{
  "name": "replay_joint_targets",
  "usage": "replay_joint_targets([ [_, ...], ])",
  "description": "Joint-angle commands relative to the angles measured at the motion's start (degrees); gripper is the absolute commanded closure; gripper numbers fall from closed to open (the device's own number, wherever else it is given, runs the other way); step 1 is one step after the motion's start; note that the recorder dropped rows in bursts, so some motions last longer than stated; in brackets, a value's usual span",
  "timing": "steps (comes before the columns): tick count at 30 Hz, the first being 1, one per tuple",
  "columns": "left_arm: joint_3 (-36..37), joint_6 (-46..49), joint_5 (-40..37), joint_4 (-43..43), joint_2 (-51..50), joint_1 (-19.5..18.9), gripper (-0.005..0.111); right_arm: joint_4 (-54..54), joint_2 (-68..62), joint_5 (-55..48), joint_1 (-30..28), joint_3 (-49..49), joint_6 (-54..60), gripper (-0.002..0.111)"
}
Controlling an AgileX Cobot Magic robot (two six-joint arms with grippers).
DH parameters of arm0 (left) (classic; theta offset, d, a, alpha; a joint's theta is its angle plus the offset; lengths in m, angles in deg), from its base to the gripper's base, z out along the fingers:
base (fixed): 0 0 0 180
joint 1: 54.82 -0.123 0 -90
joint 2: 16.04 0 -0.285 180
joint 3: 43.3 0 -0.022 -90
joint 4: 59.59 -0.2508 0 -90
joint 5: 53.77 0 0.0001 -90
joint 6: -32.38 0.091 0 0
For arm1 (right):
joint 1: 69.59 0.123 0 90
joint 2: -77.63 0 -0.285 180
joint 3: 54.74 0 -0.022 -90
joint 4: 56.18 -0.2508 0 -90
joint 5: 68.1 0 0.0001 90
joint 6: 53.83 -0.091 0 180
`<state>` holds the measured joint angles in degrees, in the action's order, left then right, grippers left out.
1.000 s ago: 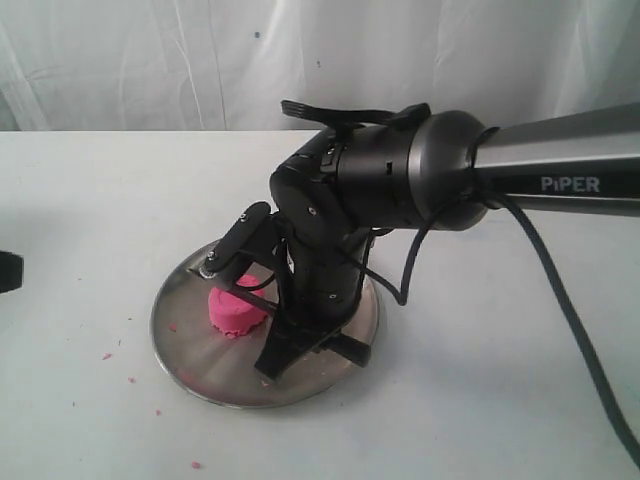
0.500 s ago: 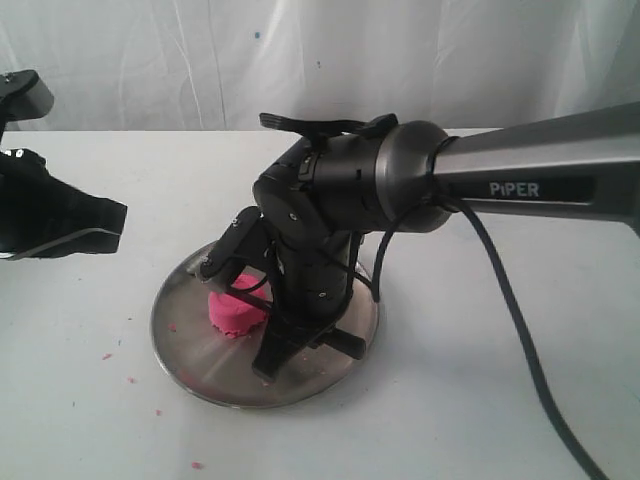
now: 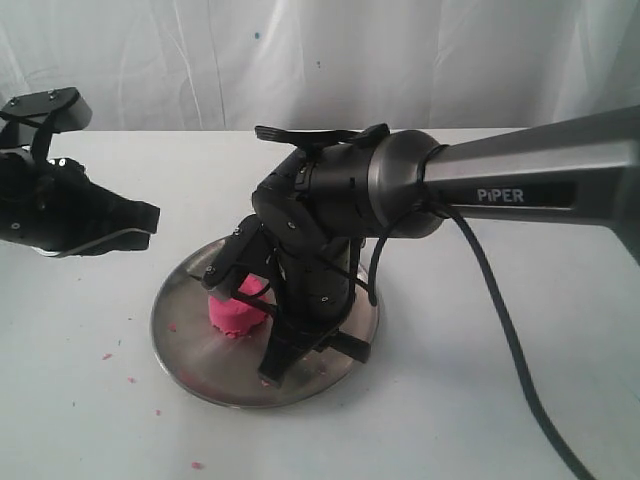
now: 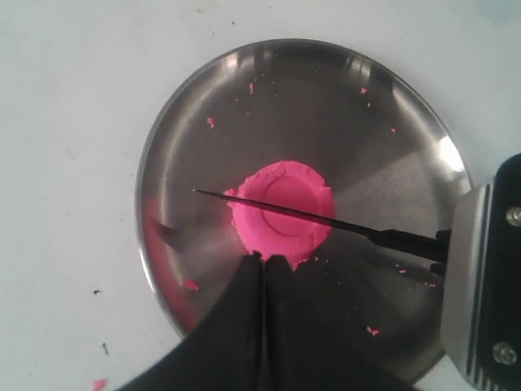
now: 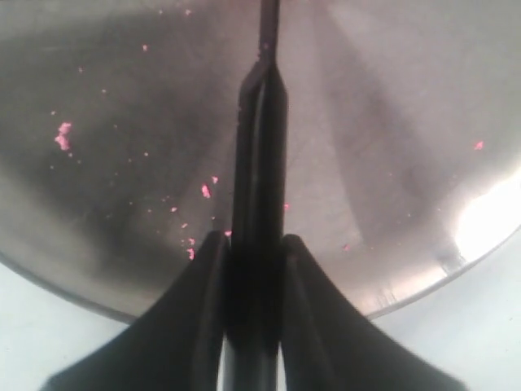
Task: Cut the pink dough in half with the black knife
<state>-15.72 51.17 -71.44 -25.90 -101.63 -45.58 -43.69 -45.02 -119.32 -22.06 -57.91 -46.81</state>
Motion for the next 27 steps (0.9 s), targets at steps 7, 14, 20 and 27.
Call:
replay_joint_targets([
  [7,-4.88,9.96,1.1,9.73,-11.96,0.06,0.091,0.62,0.13,-0.49,-0.14,-1.96,0.32,0.108],
  [14,-10.12,10.1,0.26,9.73,-17.71,0.06,0.091,0.62,0.03,-1.03,-0.14,-2.32,0.32,0.108],
  [20,-11.71,10.95,1.15,9.74,-21.83,0.06,0.091,0.62,-0.87,-1.53,-0.14,-2.32,0.32,0.108],
  [27,-11.71,11.88,0.97,9.74,-22.82,0.06,0.091,0.43,-1.1,-1.54,-0.14,-2.32,0.54,0.108],
])
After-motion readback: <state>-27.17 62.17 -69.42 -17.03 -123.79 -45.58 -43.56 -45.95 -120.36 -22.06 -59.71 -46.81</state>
